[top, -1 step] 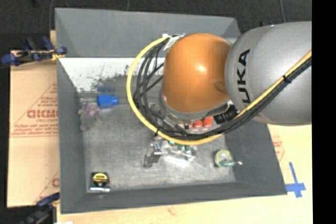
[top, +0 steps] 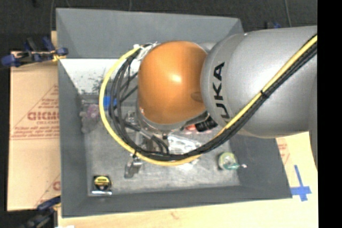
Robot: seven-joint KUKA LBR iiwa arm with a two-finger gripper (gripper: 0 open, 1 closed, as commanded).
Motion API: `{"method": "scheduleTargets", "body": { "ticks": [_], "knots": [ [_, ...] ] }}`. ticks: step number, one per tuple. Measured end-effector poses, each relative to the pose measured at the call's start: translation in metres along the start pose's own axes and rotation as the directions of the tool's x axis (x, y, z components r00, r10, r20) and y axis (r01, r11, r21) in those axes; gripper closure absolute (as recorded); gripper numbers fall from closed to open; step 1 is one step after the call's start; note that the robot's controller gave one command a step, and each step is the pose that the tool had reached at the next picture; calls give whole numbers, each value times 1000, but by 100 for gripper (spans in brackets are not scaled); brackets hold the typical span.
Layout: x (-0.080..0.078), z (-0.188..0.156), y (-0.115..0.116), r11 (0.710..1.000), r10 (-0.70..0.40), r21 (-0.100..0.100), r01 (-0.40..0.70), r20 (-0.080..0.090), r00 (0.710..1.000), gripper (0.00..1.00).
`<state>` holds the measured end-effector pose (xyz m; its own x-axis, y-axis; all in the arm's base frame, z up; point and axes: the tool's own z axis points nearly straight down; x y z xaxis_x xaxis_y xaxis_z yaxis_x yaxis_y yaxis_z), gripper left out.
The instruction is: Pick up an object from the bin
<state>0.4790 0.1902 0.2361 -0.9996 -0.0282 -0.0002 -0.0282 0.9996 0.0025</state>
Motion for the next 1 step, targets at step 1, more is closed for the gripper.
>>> {"method": "scheduleTargets", "body": {
  "ticks": [1],
  "knots": [
    [4,58,37,997,-77,4,77,-3,997,0]
  ]
}}
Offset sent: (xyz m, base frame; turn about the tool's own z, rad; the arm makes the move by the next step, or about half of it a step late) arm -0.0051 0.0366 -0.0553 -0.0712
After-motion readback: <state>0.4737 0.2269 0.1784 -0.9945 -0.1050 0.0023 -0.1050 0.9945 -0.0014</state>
